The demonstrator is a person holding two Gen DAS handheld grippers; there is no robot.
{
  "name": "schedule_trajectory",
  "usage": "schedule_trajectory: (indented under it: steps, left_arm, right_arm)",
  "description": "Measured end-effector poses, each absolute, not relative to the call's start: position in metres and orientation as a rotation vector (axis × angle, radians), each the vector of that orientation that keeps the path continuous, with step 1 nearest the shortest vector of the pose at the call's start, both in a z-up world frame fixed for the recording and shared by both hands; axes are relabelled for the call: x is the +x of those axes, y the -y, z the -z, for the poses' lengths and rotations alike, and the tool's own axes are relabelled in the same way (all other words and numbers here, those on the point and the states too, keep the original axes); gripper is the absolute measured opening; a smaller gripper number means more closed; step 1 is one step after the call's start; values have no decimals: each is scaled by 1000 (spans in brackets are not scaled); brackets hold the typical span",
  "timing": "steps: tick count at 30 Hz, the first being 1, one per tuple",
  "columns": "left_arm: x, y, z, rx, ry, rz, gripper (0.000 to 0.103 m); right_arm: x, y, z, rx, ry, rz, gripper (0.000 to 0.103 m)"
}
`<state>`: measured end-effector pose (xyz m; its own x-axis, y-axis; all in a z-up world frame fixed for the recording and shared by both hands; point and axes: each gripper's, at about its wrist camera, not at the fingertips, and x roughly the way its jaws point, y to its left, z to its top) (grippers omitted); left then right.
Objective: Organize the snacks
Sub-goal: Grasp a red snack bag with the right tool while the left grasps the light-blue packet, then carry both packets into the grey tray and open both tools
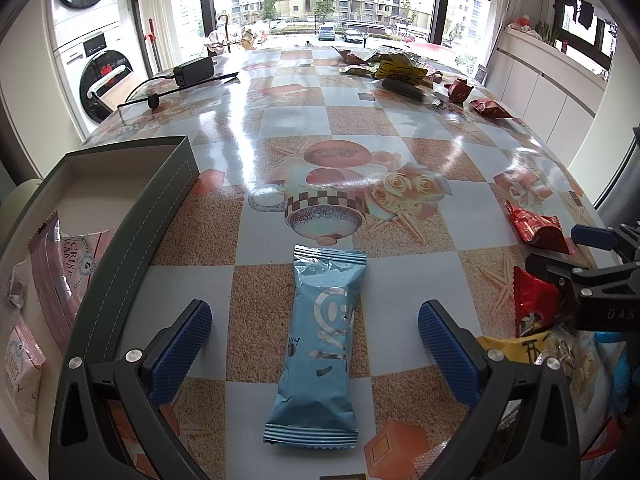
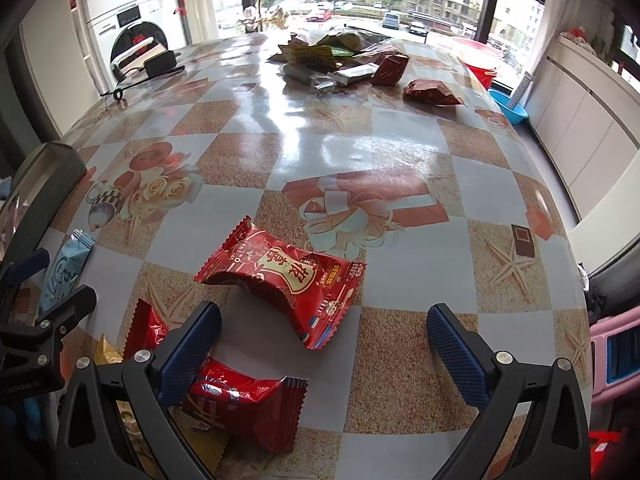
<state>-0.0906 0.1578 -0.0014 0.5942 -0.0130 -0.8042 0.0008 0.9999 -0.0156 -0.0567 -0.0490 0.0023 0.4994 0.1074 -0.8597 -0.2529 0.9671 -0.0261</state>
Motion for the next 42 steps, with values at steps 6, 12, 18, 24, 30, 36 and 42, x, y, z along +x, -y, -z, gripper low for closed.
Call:
schedule_trajectory:
  steps: [6, 12, 18, 24, 30, 36, 42]
  left_arm:
    - [-91, -158, 2, -14, -934, 8, 103]
    - [-91, -158, 2, -15, -934, 8, 103]
    - [-90, -158, 2, -14, -933, 8, 103]
    - [-90, -158, 2, -14, -935, 7, 103]
    - [-84, -156, -2, -20, -1007, 4, 102]
    - [-83, -145, -11, 2, -1070, 57, 72]
    - [-84, -152, -17, -110, -1096, 148, 25]
  right_arm:
    - [-31, 40, -5, -311, -1133, -310, 103]
    - [-7, 34, -4, -303, -1154, -292, 103]
    - [17, 59, -2, -138, -1237, -157, 103]
    - [-4, 54, -4, -169, -1267, -194, 103]
    - [-20, 40, -7, -181, -1236, -207, 98]
    - [-32, 38, -17, -194, -1178, -243, 35]
    - [-39, 49, -23, -92, -1176, -292, 28]
